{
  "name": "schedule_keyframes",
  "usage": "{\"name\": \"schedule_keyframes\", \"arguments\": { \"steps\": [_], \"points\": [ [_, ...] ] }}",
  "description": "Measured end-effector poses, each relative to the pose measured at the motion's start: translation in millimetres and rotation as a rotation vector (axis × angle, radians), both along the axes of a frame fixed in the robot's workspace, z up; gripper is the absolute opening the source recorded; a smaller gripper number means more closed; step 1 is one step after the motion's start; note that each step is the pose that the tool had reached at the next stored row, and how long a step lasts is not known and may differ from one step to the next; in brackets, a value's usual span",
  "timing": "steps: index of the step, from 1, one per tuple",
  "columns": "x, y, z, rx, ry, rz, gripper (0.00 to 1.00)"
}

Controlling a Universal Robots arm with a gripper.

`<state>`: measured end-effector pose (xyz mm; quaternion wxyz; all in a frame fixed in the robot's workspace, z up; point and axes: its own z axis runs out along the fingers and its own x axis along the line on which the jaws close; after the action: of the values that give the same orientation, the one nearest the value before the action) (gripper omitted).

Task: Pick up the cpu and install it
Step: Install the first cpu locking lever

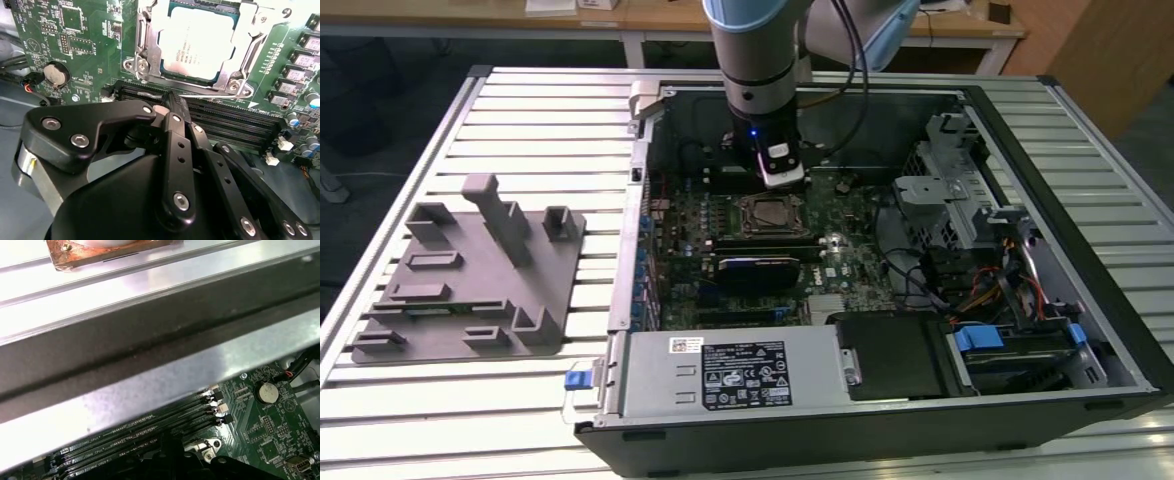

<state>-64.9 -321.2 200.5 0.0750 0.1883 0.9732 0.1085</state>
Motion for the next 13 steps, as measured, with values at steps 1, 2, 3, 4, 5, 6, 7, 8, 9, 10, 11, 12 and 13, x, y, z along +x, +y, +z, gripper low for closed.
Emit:
{"name": "schedule_keyframes", "arguments": {
  "steps": [1,2,3,4,5,6,7,8,9,10,11,12,13],
  "points": [
    [0.0,0.0,-0.6,-0.0002,0.0,0.0,0.11],
    [0.0,0.0,-1.1,-0.0005,0.0001,0.0,0.11],
    [0.0,0.1,-1.6,-0.001,0.0001,0.0,0.11],
    [0.0,0.3,-1.9,-0.0021,0.0002,0.0,0.11],
    [0.0,0.4,-2.2,-0.003,0.0003,0.0,0.11],
    [0.0,0.6,-2.4,-0.0034,0.0002,0.0,0.11],
    [0.0,0.9,-2.7,-0.0036,0.0001,0.0,0.11],
    [0.0,1.1,-3.0,-0.0036,-0.0001,0.0,0.11],
    [0.0,1.2,-3.2,-0.0036,-0.0002,0.0,0.11],
    [0.0,1.2,-3.6,-0.0036,-0.0008,0.0,0.11],
    [0.0,1.2,-4.0,-0.0036,-0.0013,0.0,0.11],
    [0.0,1.2,-4.5,-0.0036,-0.0017,0.0,0.11],
    [0.0,1.2,-4.8,-0.0037,-0.0019,0.0,0.11]
  ]
}}
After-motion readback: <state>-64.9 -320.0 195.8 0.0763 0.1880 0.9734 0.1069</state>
